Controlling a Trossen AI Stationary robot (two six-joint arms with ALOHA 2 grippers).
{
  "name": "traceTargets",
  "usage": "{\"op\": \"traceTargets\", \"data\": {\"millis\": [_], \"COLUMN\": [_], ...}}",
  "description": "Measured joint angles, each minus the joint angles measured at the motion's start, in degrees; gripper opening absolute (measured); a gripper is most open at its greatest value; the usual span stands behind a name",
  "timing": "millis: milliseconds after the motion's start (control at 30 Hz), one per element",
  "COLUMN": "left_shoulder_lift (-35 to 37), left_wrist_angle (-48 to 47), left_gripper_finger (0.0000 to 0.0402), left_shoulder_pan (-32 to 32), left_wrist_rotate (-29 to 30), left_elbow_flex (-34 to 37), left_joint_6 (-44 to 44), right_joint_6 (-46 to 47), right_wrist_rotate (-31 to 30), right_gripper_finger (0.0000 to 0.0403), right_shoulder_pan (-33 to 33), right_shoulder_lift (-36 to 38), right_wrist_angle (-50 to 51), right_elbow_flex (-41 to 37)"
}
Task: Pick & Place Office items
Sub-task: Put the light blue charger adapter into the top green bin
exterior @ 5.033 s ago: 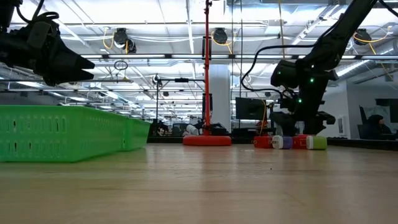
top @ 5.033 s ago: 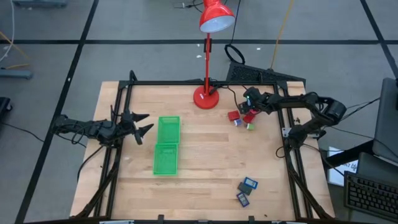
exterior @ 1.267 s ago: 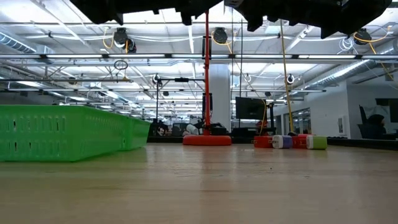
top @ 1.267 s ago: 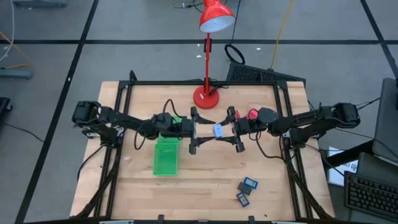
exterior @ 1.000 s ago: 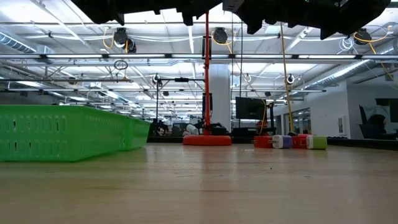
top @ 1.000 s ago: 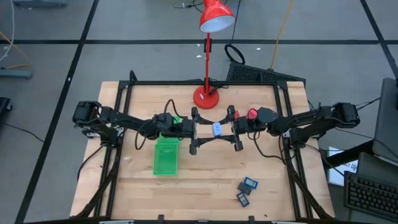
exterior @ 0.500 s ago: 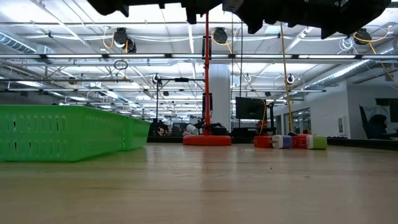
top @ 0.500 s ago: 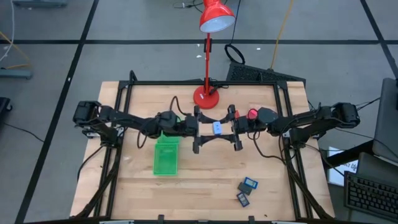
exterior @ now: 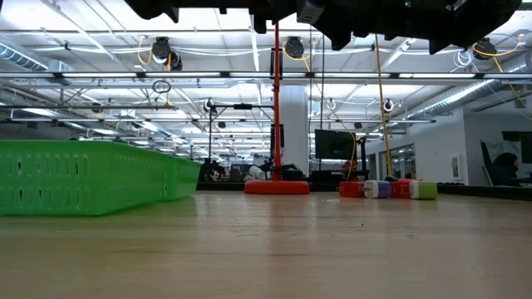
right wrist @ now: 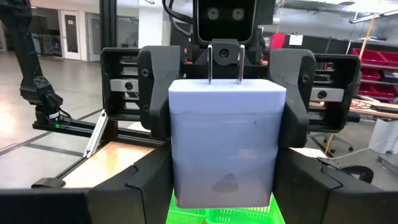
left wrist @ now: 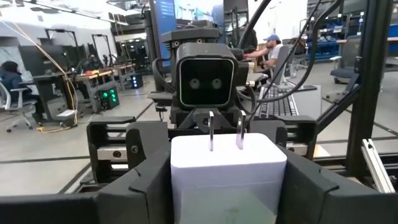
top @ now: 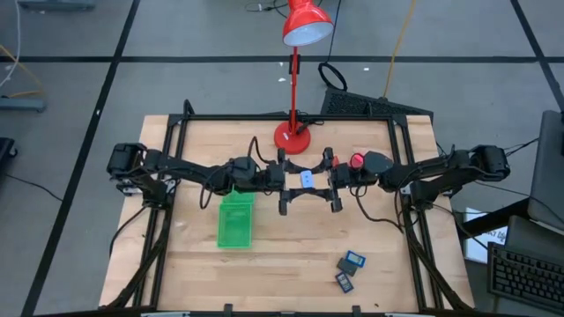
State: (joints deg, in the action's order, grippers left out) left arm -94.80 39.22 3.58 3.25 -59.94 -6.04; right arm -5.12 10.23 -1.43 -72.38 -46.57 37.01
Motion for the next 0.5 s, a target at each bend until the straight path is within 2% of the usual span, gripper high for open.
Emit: {"op": "traceTargets", "data": {"millis": [233, 400, 500], "left_shoulder_lift": [1.86, 7.63, 10.59], "left_wrist_angle": [-3.29, -9.15, -11.08], "left_gripper_finger": [0.0215, 0.0215, 0.0215], "left_shoulder_pan": [-0.92, -0.99, -0.99], "left_wrist_rotate": [-0.2, 3.14, 4.5], "left_elbow_flex": [0.11, 0.29, 2.69], "left_joint_6": [-1.0, -1.84, -1.86], "right_joint_6": [3.85, 3.58, 2.68], "right_wrist_rotate": [-0.03, 0.07, -0.02], "right_gripper_finger": [0.0231, 0.0247, 0.025], "right_shoulder_pan": [-0.79, -1.64, -1.74], "right_shoulder_lift": [0.94, 5.35, 9.16], "right_wrist_angle": [3.95, 10.53, 15.65], "right_elbow_flex": [0.28, 0.2, 0.11]}}
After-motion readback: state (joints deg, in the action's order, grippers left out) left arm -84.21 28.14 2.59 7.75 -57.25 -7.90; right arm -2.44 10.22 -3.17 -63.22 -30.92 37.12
